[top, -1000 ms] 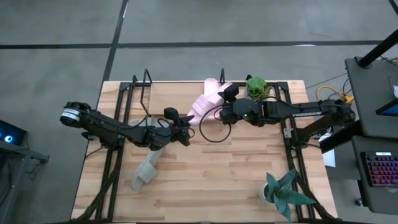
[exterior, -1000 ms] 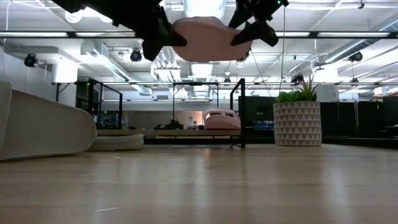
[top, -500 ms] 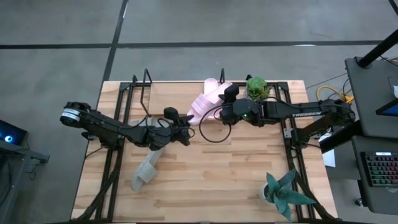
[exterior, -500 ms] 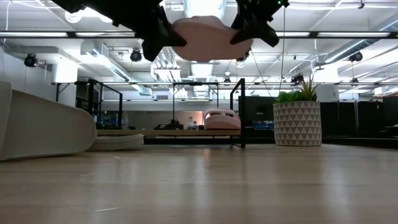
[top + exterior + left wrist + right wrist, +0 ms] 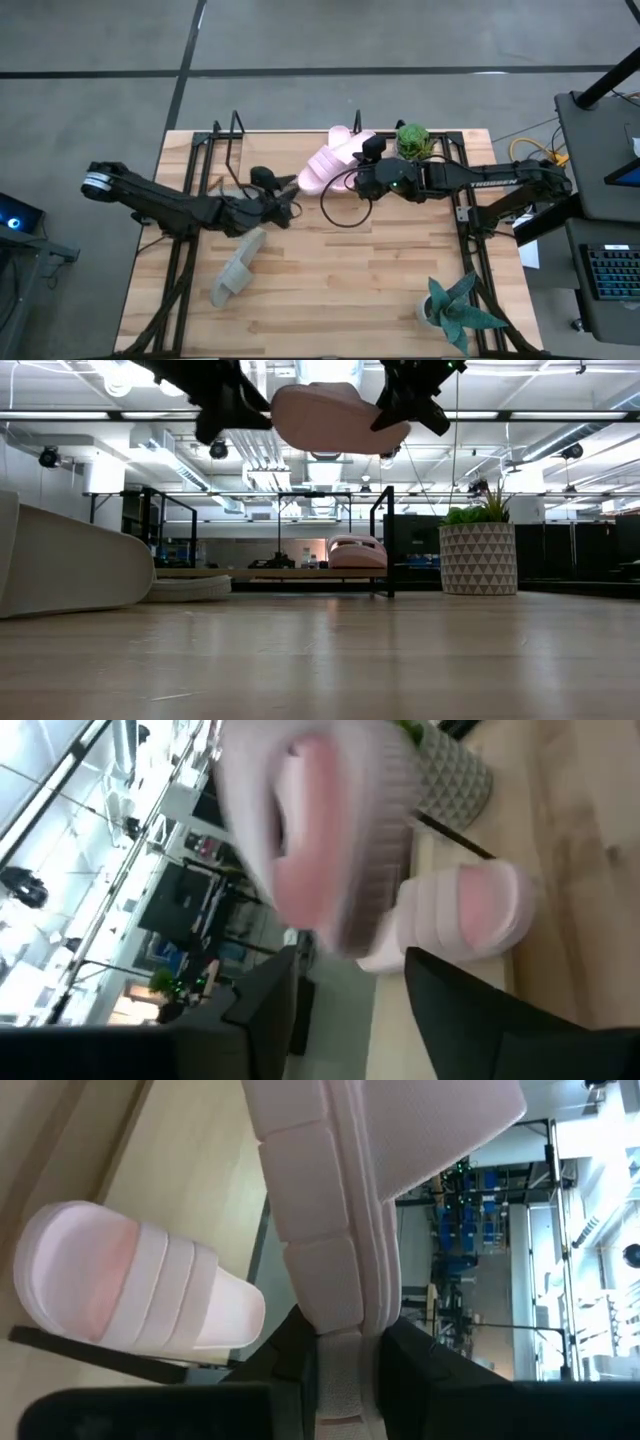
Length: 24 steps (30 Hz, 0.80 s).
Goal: Pick and place slides into the shelf
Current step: Put the pink slide on the shelf
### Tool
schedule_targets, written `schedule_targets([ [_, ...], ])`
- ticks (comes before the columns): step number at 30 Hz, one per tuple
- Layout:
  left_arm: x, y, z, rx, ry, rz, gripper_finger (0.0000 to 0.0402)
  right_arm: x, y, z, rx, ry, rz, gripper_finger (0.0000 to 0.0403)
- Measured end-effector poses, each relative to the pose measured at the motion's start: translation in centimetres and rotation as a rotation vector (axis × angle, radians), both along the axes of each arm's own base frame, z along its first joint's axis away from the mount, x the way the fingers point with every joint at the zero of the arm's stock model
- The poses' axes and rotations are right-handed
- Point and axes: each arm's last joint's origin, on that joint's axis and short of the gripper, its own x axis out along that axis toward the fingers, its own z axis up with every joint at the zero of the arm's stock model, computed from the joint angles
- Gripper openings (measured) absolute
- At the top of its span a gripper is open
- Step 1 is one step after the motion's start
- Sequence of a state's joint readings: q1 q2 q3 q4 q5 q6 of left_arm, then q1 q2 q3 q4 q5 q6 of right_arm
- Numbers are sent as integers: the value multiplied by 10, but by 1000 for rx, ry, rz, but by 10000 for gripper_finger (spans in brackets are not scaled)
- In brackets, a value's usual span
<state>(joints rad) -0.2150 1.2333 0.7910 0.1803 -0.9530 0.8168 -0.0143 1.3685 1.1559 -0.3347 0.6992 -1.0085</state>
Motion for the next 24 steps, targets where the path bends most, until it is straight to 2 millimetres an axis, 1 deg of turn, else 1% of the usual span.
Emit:
schedule_targets([
  [2,-12,0,8,-35,-20,-60,178,0,0,-2,6,2,-4,58],
  [7,-34,-2,27,-158,-83,-339,180,-1,1,-10,41,20,41,56],
  [11,-40,-1,36,-164,-130,-358,180,1,2,-15,58,7,71,55],
  [16,-34,-1,35,-127,-116,-357,180,4,3,-16,76,-11,106,55],
  [20,-22,1,29,-84,-99,-310,180,5,3,-14,62,-23,123,55],
  [24,-8,4,30,-77,-81,-278,180,5,4,-15,73,-19,143,55],
])
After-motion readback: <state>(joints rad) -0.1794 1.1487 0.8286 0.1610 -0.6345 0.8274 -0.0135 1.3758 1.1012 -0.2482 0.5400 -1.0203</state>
